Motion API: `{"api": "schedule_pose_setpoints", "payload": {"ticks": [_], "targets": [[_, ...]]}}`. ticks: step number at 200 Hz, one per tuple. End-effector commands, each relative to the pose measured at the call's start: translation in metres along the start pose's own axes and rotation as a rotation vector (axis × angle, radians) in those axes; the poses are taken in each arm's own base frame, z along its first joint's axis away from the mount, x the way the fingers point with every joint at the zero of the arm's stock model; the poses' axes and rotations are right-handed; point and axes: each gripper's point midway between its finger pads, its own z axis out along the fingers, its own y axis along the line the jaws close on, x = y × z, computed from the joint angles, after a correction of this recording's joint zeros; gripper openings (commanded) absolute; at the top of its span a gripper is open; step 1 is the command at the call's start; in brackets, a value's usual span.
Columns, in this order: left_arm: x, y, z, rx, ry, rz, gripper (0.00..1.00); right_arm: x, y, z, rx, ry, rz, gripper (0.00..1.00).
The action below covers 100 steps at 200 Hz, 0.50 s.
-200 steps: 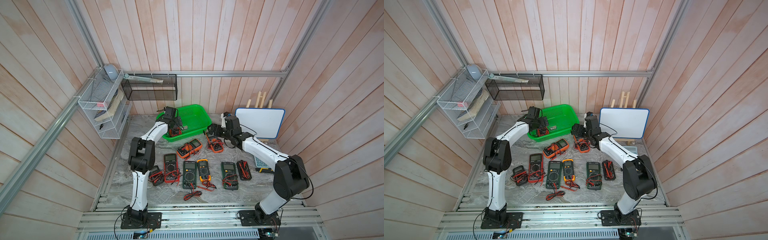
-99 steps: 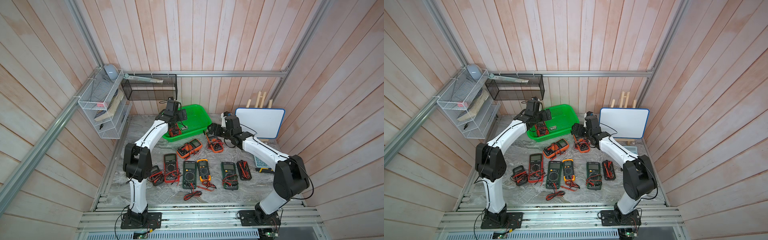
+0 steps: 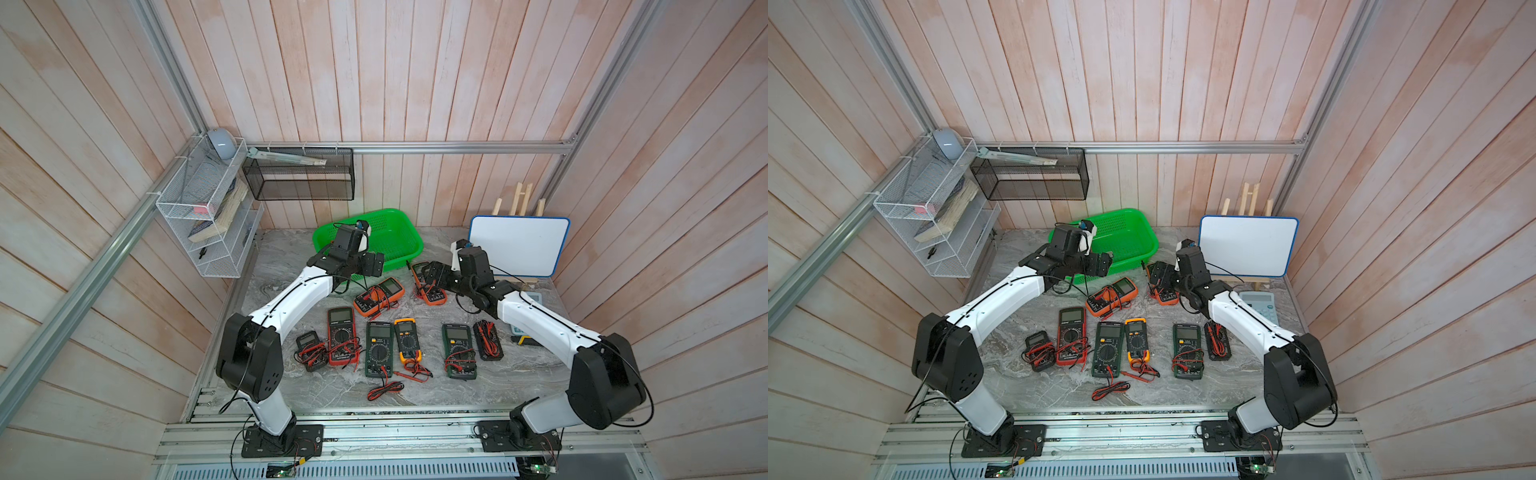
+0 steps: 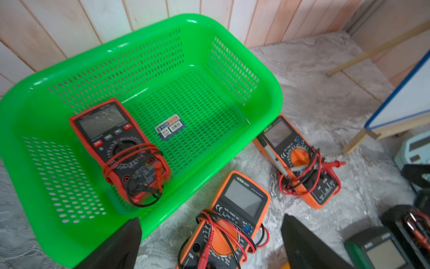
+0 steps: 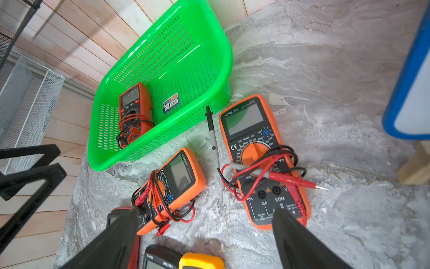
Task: Put the multimeter into the basket
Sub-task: Pick up the multimeter from the center of the board.
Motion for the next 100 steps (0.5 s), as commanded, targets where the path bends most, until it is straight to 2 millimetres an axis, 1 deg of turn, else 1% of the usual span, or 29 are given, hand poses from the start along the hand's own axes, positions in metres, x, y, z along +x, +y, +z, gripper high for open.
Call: {"api": "schedule_pose_setpoints", "payload": {"ticks": [1,12,32,58,82,100], "targets": [[0.033,-0.021,0.008,0.058,0.117,0.126,1.00,0.008,-0.007,-0.010,0.036,0.002,0.021,0.96],[0.047,-0.029,0.015,0.080,0.170,0.158,1.00,0.011,-0.008,-0.012,0.037,0.002,0.024,0.96],[0.063,-0.034,0.025,0.087,0.232,0.210,1.00,0.015,-0.010,-0.014,0.027,0.000,0.030,0.96],[0.083,-0.032,0.034,0.084,0.318,0.267,1.00,0.016,-0.009,-0.014,0.016,-0.002,0.024,0.96],[0.092,-0.028,0.037,0.073,0.350,0.293,1.00,0.017,-0.009,-0.018,0.010,-0.011,0.024,0.96],[0.094,-0.031,0.038,0.091,0.355,0.291,1.00,0.018,-0.010,-0.024,0.004,-0.023,0.024,0.96]]}}
